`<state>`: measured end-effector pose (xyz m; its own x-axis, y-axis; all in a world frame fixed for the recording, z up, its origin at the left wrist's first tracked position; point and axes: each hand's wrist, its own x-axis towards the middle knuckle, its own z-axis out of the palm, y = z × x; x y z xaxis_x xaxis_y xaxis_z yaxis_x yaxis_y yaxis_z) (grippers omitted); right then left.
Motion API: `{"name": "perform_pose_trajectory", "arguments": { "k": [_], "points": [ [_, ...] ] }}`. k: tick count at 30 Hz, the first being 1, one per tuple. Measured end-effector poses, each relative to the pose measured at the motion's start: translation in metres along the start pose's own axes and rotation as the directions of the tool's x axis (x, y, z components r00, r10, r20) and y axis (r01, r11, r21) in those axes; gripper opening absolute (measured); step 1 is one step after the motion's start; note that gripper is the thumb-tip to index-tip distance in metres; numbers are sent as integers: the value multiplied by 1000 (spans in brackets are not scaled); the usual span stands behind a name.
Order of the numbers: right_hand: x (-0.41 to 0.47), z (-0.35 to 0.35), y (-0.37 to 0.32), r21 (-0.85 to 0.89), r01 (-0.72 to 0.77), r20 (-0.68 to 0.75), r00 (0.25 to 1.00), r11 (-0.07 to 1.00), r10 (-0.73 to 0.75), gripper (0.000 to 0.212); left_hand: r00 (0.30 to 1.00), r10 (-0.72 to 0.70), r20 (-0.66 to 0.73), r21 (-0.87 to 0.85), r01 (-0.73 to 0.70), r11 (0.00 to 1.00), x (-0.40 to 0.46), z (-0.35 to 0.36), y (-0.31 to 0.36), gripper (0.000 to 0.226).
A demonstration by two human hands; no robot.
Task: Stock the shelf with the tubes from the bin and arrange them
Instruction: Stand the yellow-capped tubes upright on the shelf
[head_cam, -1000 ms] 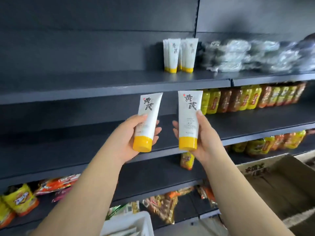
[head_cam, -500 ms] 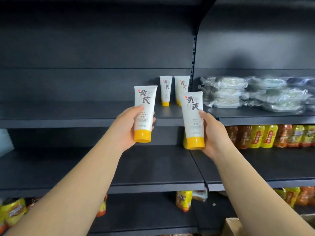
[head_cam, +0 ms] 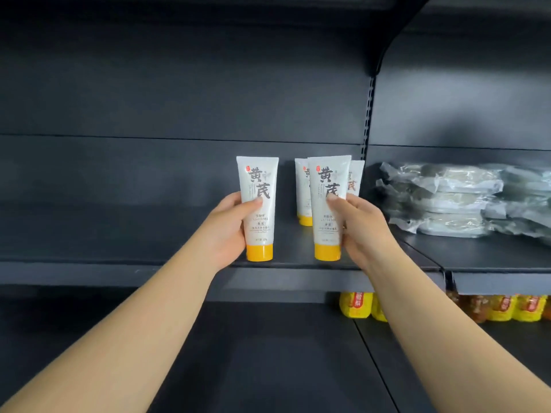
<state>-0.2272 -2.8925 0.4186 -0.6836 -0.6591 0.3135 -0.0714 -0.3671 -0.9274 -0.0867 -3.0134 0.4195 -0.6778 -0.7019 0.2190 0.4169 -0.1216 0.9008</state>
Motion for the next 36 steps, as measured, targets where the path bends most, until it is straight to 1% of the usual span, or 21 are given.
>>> {"name": "perform_pose_trajectory", "arguments": {
  "k": [3,5,8,12,14,17,20,23,25,28,32,36],
  "points": [
    [40,3,6,-14,11,8,1000,1000,-11,14,1000,-25,19,33,24,999,43,-4,0,35],
    [62,2,11,18,-6,11,1000,1000,5,15,1000,-18,6,82,17,997,66,-5,-1,35],
    [89,-2,20,71,-53,23,998,996,51,15,999,-28,-21,140,31,990,95,-7,-5,37],
    [110,-8,26,73,-127,69,990,989,122,13,997,-69,-21,184,72,980,118,-5,-10,35],
    [117,-12,19,85,-132,98,988,988,123,15,997,-77,14,190,73,979,122,-1,-12,33],
    [123,-27,7,4,-76,115,990,997,75,16,992,-93,84,192,75,978,126,12,-17,27],
    [123,-44,6,-30,-65,146,987,997,69,16,986,-113,125,200,87,976,129,29,-25,18],
    [122,-51,13,-50,-85,159,983,995,92,16,988,-105,117,201,79,976,132,37,-29,21],
    [122,-70,13,-39,-95,151,983,995,100,18,987,-118,109,203,94,975,137,55,-39,24],
    [125,-73,16,-35,-105,143,984,994,109,19,984,-132,116,230,102,968,137,57,-43,20],
    [129,-79,18,-39,-121,153,980,992,126,18,988,-128,87,253,102,962,139,59,-48,26],
    [127,-80,20,-36,-110,158,981,993,114,18,990,-123,73,278,98,956,138,59,-50,20]
  ]
}}
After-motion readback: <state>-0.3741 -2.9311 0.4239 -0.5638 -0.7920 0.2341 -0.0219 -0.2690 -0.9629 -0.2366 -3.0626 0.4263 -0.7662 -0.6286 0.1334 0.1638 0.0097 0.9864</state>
